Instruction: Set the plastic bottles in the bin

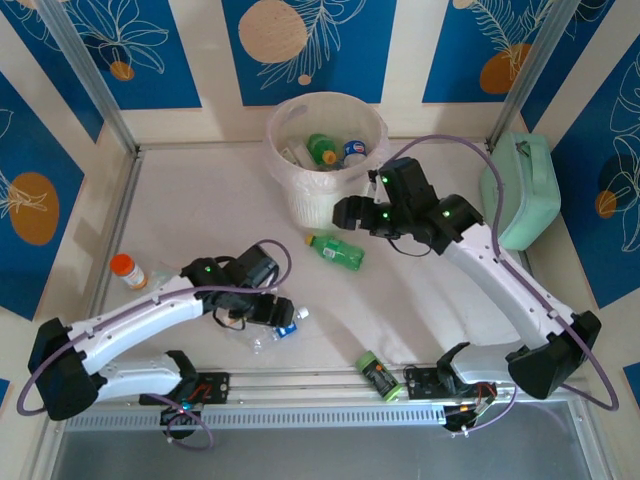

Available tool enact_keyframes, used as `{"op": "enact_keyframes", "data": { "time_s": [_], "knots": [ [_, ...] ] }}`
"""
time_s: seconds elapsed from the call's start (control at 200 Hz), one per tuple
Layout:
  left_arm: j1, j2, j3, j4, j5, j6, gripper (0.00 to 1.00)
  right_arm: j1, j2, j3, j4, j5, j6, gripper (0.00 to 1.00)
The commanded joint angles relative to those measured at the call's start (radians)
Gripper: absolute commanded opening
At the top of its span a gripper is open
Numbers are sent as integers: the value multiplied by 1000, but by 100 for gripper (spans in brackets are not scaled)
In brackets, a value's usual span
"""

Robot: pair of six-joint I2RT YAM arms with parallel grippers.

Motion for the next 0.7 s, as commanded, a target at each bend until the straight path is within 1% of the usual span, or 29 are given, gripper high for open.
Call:
{"op": "enact_keyframes", "data": {
  "time_s": [0.0, 0.205, 0.445, 0.695],
  "knots": [
    [-34, 29, 9, 12, 51, 71, 84, -16, -45, -34, 2, -52, 43, 82],
    [-61, 68, 0, 10, 53, 104, 85, -38, -79, -91, 26, -77, 72, 82],
    [-67, 143, -12, 20, 67, 127, 87, -47, -79, -92, 22, -87, 71, 81],
    [-87, 218, 5, 41, 52, 150, 88, -61, -84, -110, 24, -96, 72, 81]
  ]
}}
